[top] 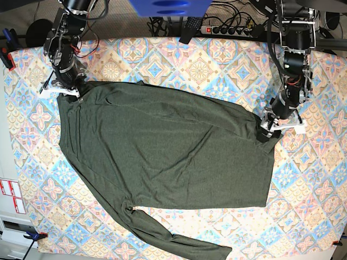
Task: Fold the T-shirt properly
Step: 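Lift both held shoulder corners and drag the shirt toward the robot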
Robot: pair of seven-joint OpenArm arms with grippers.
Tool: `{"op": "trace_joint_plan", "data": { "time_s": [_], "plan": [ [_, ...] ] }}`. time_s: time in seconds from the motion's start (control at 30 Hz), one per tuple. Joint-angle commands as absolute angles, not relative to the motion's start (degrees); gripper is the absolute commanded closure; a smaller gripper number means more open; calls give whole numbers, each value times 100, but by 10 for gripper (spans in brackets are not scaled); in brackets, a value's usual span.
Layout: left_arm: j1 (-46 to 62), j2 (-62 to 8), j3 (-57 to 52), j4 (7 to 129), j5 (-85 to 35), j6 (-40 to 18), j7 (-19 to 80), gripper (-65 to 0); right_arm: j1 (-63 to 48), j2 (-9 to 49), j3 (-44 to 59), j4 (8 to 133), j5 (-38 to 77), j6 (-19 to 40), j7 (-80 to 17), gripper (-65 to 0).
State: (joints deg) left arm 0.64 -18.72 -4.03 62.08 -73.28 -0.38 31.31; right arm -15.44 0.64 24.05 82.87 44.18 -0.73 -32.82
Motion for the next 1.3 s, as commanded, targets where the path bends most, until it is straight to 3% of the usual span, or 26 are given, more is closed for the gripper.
{"op": "trace_joint_plan", "data": {
  "time_s": [0.0,0.1,0.2,1.03,1.27],
  "plan": [
    [57,-1851,-330,6229,-7292,48,3354,-276,-1525,119,2422,8382,4470,-13,-3196,-19],
    [66,-1851,-347,6229,-7284,31,3354,-98,-1534,119,2422,8382,4470,-13,-3196,-19],
    [101,-1868,-365,6229,-7292,31,3345,0,-1534,119,2422,8382,4470,-13,-3196,-19],
    [1569,-2387,-664,7820,-7301,40,3354,0,-1877,31,2475,8444,4470,-13,-3196,-19],
    [1886,-2501,-752,8057,-7301,40,3354,0,-2123,31,2484,8998,4470,-13,-3178,-19]
  ]
}}
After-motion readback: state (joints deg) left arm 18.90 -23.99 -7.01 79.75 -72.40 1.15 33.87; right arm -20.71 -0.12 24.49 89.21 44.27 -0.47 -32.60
